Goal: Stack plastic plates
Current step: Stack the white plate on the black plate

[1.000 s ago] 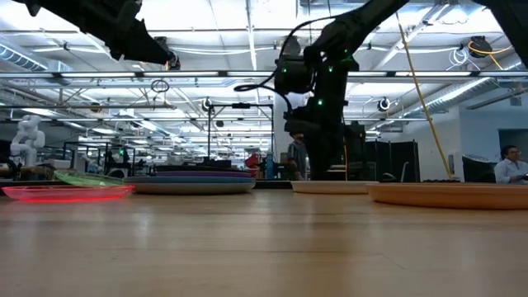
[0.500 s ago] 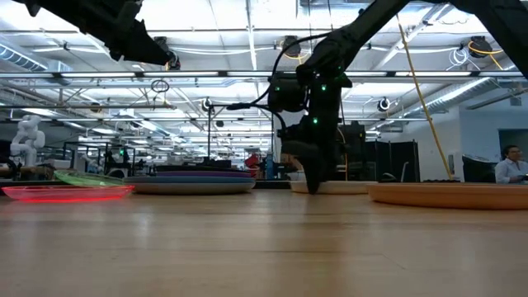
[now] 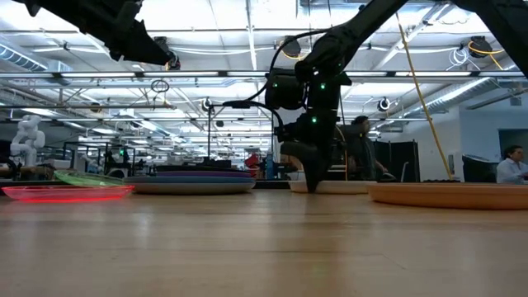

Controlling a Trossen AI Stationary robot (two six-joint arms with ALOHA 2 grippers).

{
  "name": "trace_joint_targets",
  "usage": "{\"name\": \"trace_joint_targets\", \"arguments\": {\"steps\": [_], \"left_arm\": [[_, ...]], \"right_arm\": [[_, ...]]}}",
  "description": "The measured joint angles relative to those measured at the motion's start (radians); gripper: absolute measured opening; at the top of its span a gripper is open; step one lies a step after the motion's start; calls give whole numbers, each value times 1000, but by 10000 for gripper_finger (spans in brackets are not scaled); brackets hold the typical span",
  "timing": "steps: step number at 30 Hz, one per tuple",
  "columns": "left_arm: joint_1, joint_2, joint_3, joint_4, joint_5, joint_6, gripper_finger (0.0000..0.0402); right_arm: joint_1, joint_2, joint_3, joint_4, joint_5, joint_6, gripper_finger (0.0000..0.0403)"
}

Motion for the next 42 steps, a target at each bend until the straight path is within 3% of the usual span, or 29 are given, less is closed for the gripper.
{"name": "trace_joint_targets", "arguments": {"steps": [11,25,36,42], "left_arm": [[0,0,0,-5,0,0,149],[0,0,0,10,0,1,149],[0,0,0,17,0,8,149],[0,0,0,40,0,12,149]], "right_arm": [[17,-100,0,14,101,-56,6],[46,-134,1,268,98,-183,6],[58,-133,176,261,97,-255,6],[67,-54,289,252,70,-313,6]]}}
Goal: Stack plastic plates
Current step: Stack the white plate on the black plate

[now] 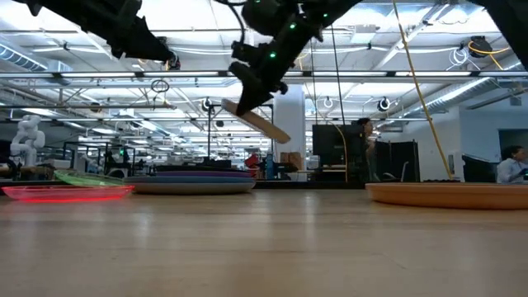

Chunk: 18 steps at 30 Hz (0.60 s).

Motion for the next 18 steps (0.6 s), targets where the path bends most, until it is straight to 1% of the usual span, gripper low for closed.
{"name": "trace_joint_targets", "arguments": {"steps": [4,8,11,15,18], "left_arm": [[0,0,0,1,0,0,149],[0,0,0,2,0,8,149],[0,0,0,1,0,8,149],[0,0,0,0,0,8,149],[0,0,0,-2,0,8,149]], "right_arm": [[10,77,87,-43,-10,-38,6],[14,159,163,-74,-76,-73,6],[19,219,221,-90,-107,-109,6],[34,283,287,-106,-108,-165,7],[43,315,318,-111,-108,-190,18]]}}
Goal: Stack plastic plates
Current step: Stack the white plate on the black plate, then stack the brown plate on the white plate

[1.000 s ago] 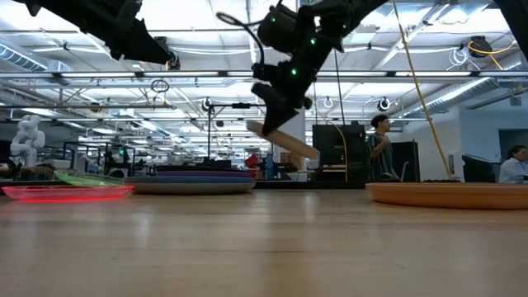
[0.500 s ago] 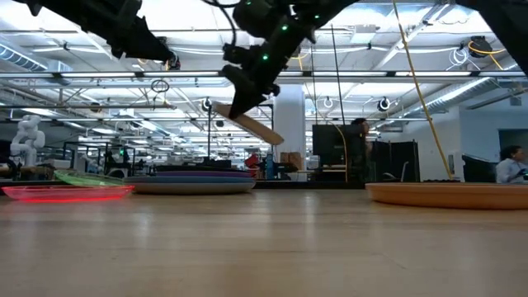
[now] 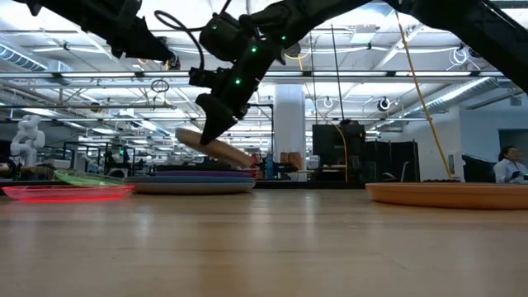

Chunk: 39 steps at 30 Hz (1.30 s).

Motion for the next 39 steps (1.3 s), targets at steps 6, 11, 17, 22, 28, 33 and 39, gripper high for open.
{"name": "trace_joint_targets", "arguments": {"steps": [6,11,17,22,28,33,39], "left_arm": [[0,0,0,-7,0,-2,149],[0,0,0,-24,0,-2,149],[0,0,0,-39,0,-3,149],[0,0,0,-61,-1,-10,149],[5,2,0,-85,-14,-16,149],[5,2,0,-101,-17,-21,149],[5,2,0,-114,-17,-43,149]], "right_arm": [[9,12,14,-1,2,-6,62],[9,-1,14,-10,5,41,90],[16,-39,14,-73,16,118,97],[43,-98,14,-156,217,166,97],[74,-200,14,-283,364,191,85],[118,-287,14,-476,322,289,65],[184,-329,14,-692,11,555,51]]}}
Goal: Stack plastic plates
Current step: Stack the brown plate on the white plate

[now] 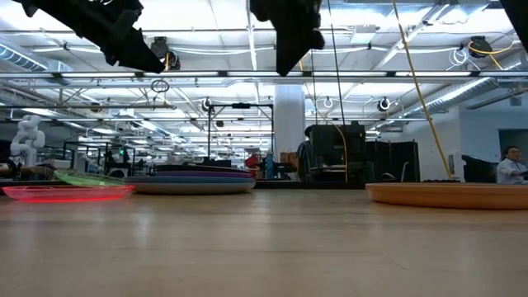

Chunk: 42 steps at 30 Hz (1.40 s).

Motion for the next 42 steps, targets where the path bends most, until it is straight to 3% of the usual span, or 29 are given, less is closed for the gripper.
{"name": "trace_joint_targets", "arguments": {"steps": [3,16,23,26,31,42], "left_arm": [[0,0,0,-2,0,-10,149],[0,0,0,-6,0,-23,149],[-3,0,0,-4,0,-23,149],[-3,0,0,6,0,-19,149],[-3,0,0,34,0,-13,149],[-3,0,0,36,0,5,149]], "right_arm": [[54,1,0,-51,-35,103,52],[245,39,-21,-232,-11,468,101],[267,38,-249,-223,-39,541,116],[261,38,-366,-190,-53,589,116],[252,38,-510,-6,-197,629,116],[251,39,-589,128,-124,659,116]]}}
